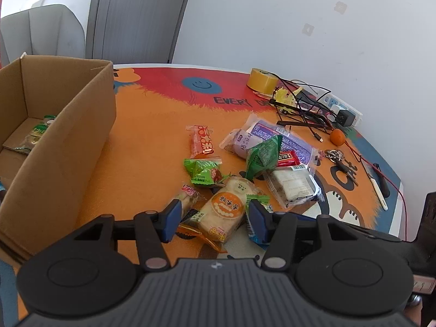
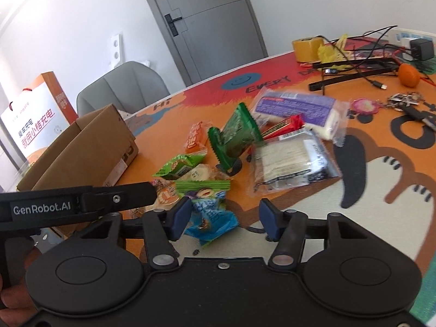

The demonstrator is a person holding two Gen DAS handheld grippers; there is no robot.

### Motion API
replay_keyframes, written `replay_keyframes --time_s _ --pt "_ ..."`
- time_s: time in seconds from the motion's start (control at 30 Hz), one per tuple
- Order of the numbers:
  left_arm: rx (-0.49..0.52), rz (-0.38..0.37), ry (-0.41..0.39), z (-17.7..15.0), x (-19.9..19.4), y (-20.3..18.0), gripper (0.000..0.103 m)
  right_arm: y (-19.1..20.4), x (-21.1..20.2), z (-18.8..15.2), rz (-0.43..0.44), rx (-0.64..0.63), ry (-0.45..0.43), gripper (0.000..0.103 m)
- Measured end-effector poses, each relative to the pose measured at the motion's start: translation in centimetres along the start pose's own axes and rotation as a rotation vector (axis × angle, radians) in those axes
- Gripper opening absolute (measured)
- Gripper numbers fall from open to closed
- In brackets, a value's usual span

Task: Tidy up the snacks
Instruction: 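Grasp the bread roll pack with left tool while right tool grasps blue-green bag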

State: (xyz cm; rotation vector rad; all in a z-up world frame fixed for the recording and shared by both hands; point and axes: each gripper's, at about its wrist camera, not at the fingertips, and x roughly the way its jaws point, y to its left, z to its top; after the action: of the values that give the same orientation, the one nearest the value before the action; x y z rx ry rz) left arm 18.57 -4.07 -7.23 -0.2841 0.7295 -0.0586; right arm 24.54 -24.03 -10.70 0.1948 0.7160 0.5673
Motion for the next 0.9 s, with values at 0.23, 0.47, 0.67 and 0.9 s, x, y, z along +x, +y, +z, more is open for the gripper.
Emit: replay_keyframes --time_s 0.23,0.47,0.67,0.9 --pt "0.013 -0.013 0.020 0.1 1.2 -0.4 0.054 0.0 0.1 -0.2 0.009 -0.020 0.005 0.030" --pt "0.032 -0.018 0.052 -0.4 2.7 -1.2 0.054 -1.9 -1.1 -0.3 -0.029 0.027 -0.015 0.029" --pt "0.059 -0.013 0.059 -0.9 3.6 -1.8 0.054 -2.9 -1.5 -0.3 -0.056 0.049 -0.024 0.029" --pt "0.089 0.008 0.044 -1.0 4.0 -2.4 0.055 -2.9 -1.4 -0.4 -0.056 0.048 -0.029 0.031"
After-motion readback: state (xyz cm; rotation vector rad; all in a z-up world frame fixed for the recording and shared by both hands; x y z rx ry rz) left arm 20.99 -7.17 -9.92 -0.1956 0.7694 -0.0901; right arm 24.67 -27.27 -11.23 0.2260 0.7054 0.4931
